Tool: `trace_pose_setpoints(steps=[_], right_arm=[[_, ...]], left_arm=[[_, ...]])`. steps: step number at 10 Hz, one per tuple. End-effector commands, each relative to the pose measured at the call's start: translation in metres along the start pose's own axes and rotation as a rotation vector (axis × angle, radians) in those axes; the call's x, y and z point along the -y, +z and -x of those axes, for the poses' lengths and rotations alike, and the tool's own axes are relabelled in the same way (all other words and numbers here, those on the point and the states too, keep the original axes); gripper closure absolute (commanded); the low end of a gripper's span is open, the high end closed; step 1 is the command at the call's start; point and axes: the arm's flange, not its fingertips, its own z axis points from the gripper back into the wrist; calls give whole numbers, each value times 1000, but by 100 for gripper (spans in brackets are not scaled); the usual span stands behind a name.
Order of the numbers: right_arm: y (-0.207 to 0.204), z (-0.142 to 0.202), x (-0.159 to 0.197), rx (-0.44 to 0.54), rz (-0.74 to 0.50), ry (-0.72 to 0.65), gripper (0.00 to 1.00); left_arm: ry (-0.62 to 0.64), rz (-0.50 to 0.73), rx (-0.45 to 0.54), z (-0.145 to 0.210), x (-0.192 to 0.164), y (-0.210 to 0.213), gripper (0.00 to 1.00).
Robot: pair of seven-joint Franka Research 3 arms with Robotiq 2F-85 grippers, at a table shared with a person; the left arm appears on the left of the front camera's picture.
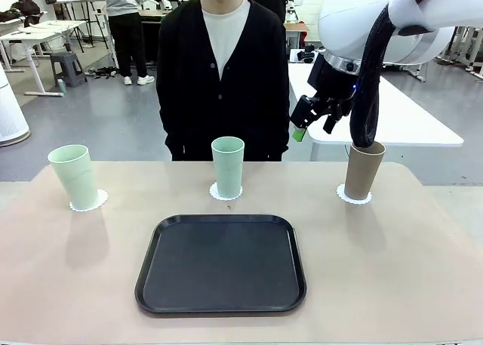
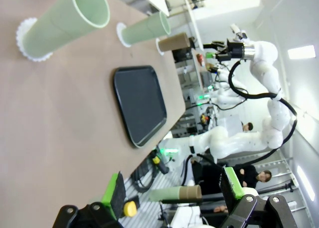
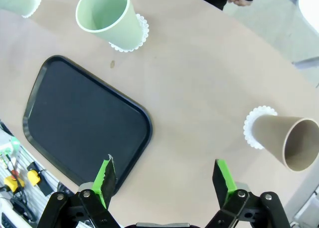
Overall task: Place coasters on the table and set cups on them.
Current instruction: Take one Reusable plastic cup from the Flat Tray and place it on a coaster set by the human.
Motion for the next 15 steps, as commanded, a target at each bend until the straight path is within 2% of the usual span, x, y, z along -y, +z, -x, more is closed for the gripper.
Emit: trace_pose_setpoints(steps=[1, 2, 3, 4, 5, 6, 8, 11, 13, 15], right_arm=[[4, 34, 6, -54, 0, -84, 0], [5, 63, 15, -110, 1, -144, 0], [10, 83, 31, -115, -16, -191, 0], [10, 95, 51, -99, -60, -240, 0], [10, 103, 73, -74, -156, -272, 0], [16, 111, 103, 11, -353, -290, 0], [19, 125, 164, 126, -661, -345, 0], [10, 164, 223, 224, -987, -299, 0], [-5, 191, 246, 280, -1086, -338, 0], [-21, 222, 257, 309, -1113, -399, 0]], left_arm=[[-10, 9, 8, 2, 1, 0, 0], [-10, 9, 8, 2, 1, 0, 0], [-10, 9, 8, 2, 1, 0, 0], [-10, 9, 8, 2, 1, 0, 0], [-10, 9, 8, 2, 1, 0, 0], [-10, 9, 8, 2, 1, 0, 0], [-10, 9, 8, 2, 1, 0, 0], [-10, 9, 8, 2, 1, 0, 0], [-10, 9, 8, 2, 1, 0, 0], [-10, 9, 8, 2, 1, 0, 0]])
